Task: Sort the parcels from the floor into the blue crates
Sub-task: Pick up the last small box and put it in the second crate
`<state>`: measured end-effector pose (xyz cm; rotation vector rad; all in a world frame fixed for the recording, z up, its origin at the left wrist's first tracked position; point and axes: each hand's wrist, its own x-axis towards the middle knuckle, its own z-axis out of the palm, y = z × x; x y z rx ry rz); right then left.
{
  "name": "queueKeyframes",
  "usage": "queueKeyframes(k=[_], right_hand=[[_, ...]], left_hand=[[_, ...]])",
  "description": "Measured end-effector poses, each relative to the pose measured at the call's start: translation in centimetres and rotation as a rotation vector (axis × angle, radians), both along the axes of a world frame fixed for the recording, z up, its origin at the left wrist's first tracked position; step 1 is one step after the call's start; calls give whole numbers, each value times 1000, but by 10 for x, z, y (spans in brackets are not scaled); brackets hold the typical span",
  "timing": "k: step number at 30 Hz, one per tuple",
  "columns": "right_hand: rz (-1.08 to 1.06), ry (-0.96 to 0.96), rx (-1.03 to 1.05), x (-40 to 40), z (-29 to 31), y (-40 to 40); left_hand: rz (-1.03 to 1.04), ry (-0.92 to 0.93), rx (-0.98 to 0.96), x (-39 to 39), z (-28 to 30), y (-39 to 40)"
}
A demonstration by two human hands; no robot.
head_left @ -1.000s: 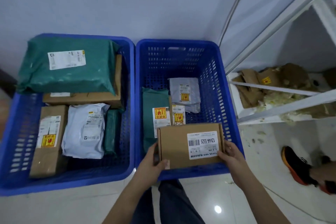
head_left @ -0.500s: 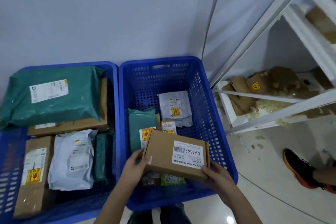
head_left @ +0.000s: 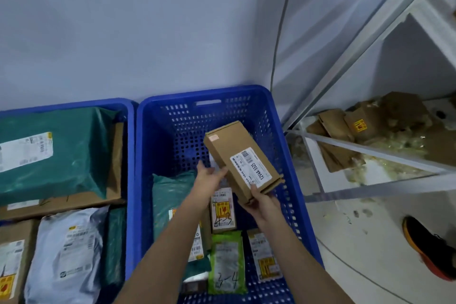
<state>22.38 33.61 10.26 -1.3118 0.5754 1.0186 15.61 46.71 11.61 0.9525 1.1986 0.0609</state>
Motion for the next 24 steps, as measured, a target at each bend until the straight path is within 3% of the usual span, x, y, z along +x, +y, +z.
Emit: queueKeyframes(k=[7,12,19,24], right_hand=[[-291,95,-189,-7,-82,56],[-254,20,-257,19,-150,76],[-26,120,-209,65,-209,84],[-32,187,-188,57,-243,80]], left_hand=[[-172,100,130,42,-89,-29],[-228,89,136,70,-163,-16],[-248,63,160,98,-241,4],[-376,264,237,103,-260,3]])
